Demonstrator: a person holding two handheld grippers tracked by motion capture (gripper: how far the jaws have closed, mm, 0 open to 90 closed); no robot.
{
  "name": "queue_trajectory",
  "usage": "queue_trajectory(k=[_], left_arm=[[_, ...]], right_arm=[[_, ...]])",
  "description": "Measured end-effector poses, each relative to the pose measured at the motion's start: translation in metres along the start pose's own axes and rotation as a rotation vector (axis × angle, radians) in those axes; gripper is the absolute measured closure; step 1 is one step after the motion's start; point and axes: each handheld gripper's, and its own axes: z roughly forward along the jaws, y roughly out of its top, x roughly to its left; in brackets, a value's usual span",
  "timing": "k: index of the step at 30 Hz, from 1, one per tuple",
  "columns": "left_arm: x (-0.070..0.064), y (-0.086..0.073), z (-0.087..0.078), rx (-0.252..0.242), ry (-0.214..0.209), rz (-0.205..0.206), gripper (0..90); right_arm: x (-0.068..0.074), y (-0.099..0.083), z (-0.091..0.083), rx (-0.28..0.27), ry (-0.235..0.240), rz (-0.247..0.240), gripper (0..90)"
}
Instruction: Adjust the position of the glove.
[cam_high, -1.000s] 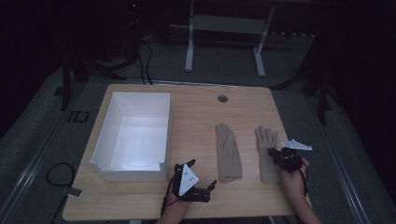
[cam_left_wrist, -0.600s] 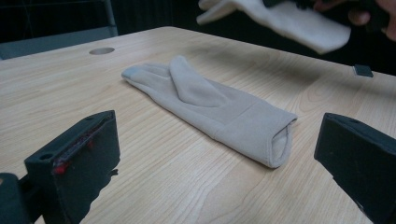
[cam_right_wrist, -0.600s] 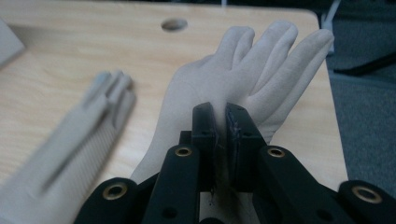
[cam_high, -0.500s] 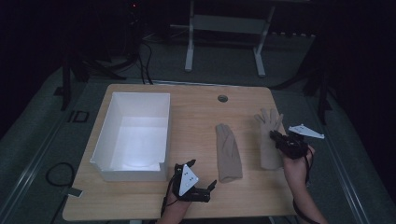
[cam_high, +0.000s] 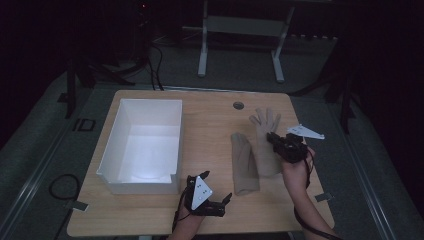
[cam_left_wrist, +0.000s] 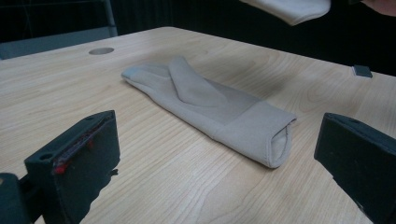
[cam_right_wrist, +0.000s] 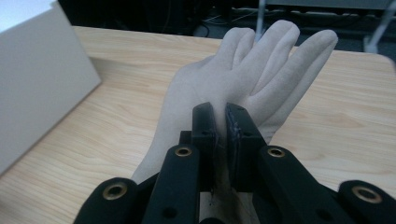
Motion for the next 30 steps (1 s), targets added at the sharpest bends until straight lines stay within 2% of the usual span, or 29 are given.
queue_trajectory(k=[5, 9, 12, 21, 30], left_arm=[[0.000, 0.000, 0.000, 0.000, -0.001, 0.001, 0.6], [0.000, 0.000, 0.000, -0.004, -0.001, 0.001, 0.6], [0.000, 0.000, 0.000, -0.005, -0.002, 0.000, 0.6], [0.000, 0.000, 0.000, -0.002, -0.003, 0.003, 0.6], [0.000, 0.000, 0.000, -0.002, -0.005, 0.002, 0.6]], right_arm=[[0.021, -0.003, 0.013, 0.023, 0.004, -0.024, 82.9], [0.030, -0.011, 0.025, 0.056, 0.006, -0.035, 82.9], [0.033, -0.019, 0.033, 0.084, -0.002, -0.036, 82.9], [0.038, -0.048, 0.052, 0.166, 0.014, -0.015, 82.7], [0.041, -0.063, 0.062, 0.210, 0.019, -0.022, 81.4]])
